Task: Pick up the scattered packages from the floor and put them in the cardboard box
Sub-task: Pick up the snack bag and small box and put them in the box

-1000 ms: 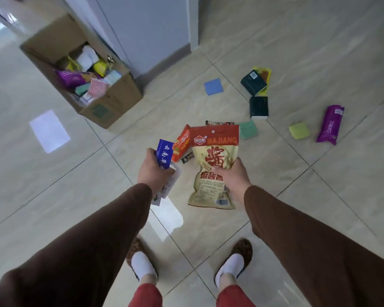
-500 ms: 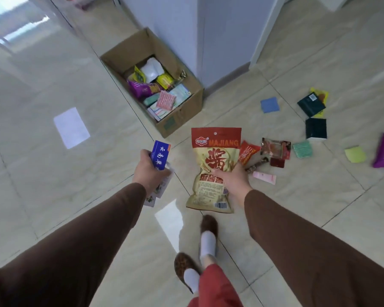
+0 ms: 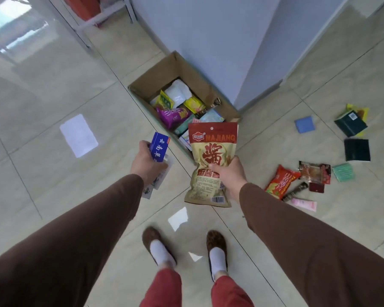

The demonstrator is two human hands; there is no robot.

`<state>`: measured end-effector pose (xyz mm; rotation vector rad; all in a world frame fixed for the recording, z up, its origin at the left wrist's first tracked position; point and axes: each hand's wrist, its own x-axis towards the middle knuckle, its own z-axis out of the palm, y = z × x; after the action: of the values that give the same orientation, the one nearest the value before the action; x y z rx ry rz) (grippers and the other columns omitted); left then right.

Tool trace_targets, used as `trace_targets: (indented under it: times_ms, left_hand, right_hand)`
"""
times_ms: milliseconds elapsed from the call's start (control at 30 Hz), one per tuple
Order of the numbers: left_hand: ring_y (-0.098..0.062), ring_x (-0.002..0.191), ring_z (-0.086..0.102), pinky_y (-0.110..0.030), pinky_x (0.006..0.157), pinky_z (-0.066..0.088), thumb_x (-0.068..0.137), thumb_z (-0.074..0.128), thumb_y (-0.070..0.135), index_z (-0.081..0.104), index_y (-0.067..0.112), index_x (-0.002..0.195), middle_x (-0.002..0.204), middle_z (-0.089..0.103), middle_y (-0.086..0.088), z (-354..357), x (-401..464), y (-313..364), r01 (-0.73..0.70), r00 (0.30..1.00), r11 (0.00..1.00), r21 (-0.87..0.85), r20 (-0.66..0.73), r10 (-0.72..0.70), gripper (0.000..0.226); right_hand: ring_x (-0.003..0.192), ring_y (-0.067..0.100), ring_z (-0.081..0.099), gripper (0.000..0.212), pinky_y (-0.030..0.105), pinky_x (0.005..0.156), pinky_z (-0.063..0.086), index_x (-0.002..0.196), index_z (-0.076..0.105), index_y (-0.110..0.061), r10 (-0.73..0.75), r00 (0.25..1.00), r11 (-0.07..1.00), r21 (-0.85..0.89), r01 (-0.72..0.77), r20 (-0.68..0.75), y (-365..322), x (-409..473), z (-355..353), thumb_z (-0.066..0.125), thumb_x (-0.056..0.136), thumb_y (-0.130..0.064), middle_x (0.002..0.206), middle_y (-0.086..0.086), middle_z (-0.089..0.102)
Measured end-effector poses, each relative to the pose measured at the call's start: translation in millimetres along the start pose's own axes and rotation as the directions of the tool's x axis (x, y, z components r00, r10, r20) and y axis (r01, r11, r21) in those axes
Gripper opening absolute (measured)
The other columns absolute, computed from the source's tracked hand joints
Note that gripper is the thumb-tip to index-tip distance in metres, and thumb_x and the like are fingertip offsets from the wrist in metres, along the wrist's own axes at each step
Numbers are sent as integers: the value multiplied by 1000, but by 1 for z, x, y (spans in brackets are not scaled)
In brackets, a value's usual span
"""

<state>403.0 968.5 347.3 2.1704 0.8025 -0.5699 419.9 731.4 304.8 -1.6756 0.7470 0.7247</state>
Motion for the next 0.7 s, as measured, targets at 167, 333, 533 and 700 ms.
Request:
trace_targets:
  times_ms: [167,333,533,700]
  left_hand:
    - [-27,94,64,-38,76,56,77,83,22,32,26,117,112,60,-4,-51,63,0,-50,998,999,21,39,49,65]
    - [-27,93,62,-37,75,54,79,81,15,36,21,124,109,57,-3,-94,125,10,-121,988,991,54,99,115,65]
    - [-24,91,62,-31,66,50,78,82,14,35,25,118,113,60,-6,-116,201,40,-188,976,976,111,137,172,62]
    - [-24,93,62,-35,74,53,78,82,14,34,22,122,110,57,-4,-113,266,78,-265,953,952,151,192,235,65]
  right_hand:
    - [90,24,75,42,51,82,63,110,52,-22,38,997,998,42,-36,-62,-39,18,58,82,80,-20,106,2,72]
    - [89,21,74,42,41,73,62,115,52,-18,56,990,994,103,-43,-128,-73,37,102,80,84,-17,106,2,72]
    - [93,23,74,43,45,78,63,114,53,-19,116,979,976,203,-81,-168,-104,73,136,82,82,-22,108,3,72]
    - [94,26,73,50,52,80,63,110,51,-22,164,967,961,253,-112,-197,-131,121,151,85,75,-32,109,5,71]
